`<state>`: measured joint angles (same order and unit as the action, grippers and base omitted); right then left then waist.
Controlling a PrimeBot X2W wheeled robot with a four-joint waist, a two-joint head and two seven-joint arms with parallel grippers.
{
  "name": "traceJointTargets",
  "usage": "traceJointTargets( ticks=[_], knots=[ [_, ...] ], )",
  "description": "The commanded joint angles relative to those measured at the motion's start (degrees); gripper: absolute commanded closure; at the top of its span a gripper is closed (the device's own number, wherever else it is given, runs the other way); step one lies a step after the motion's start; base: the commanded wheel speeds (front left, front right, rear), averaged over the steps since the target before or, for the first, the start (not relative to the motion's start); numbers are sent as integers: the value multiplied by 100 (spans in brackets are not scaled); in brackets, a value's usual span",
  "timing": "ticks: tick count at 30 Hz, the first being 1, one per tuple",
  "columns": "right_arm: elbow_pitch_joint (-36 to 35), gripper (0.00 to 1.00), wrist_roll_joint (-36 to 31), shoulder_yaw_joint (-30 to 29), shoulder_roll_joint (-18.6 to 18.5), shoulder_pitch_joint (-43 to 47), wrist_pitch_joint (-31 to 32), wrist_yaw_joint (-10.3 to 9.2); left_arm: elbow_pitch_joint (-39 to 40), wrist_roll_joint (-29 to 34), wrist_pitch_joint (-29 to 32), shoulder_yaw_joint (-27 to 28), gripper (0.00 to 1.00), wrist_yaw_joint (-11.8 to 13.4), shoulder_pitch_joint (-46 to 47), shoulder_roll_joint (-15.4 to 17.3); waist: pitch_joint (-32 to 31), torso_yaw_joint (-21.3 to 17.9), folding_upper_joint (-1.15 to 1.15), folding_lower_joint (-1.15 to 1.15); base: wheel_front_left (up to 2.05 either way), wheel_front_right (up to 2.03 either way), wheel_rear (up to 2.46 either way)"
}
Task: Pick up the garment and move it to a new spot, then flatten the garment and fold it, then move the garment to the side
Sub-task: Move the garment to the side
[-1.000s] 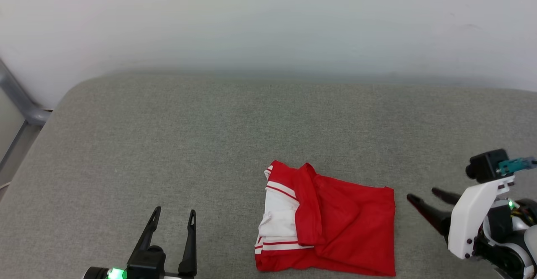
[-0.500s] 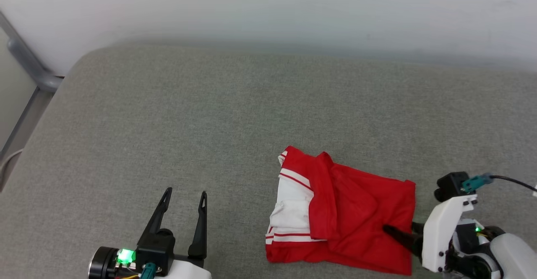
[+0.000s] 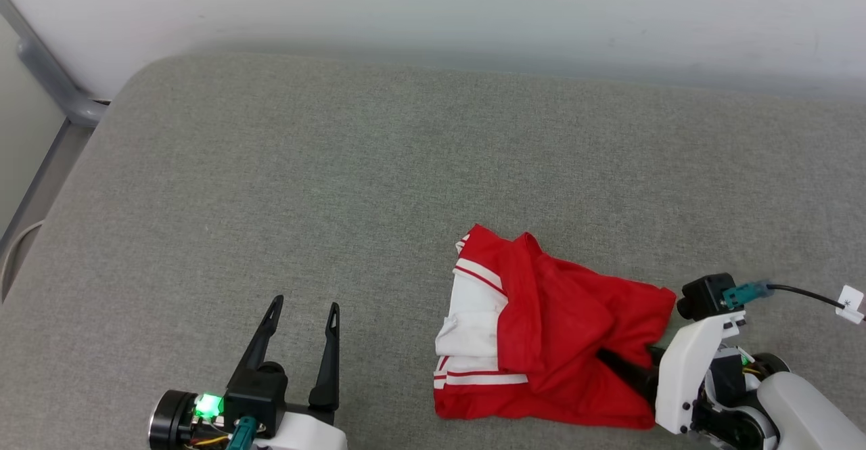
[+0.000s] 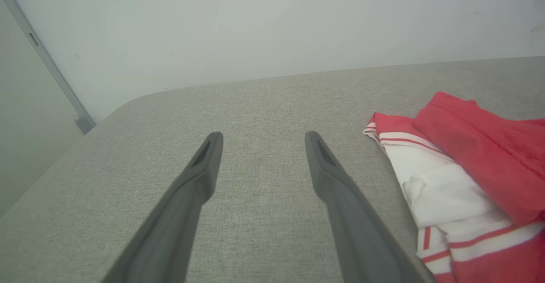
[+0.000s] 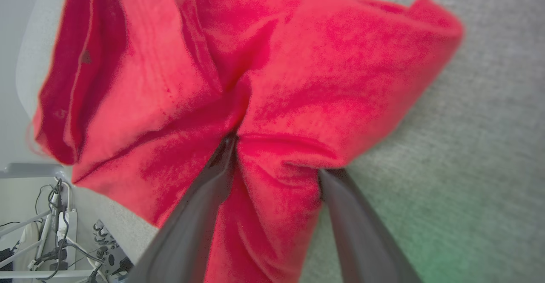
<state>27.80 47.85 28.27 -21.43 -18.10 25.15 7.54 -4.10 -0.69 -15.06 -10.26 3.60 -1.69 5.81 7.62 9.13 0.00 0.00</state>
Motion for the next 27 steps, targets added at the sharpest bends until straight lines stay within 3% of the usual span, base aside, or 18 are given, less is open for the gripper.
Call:
traceJointTargets(
  ticks=[1, 10, 19, 27],
  knots=[
    [100, 100, -18, 146, 36, -27, -83, -11, -11, -9, -14, 13, 0, 26, 72, -10, 1, -9, 0, 0, 0, 0, 0],
    [-462, 100, -275, 461, -540, -623, -913, -10, -18, -49, -14, 53, 0, 56, -68, -27, -186, -216, 0, 0, 0, 0, 0],
    [-1169, 100, -833, 714, -1379, -1138, -961, -10, 103, -54, -13, 118, 0, 87, -151, -59, -252, -800, 0, 0, 0, 0, 0],
    [-1593, 100, -1029, 646, -1871, -1573, -826, -10, 215, -26, -13, 212, 0, 94, 39, -44, 12, -1437, 0, 0, 0, 0, 0]
  ],
)
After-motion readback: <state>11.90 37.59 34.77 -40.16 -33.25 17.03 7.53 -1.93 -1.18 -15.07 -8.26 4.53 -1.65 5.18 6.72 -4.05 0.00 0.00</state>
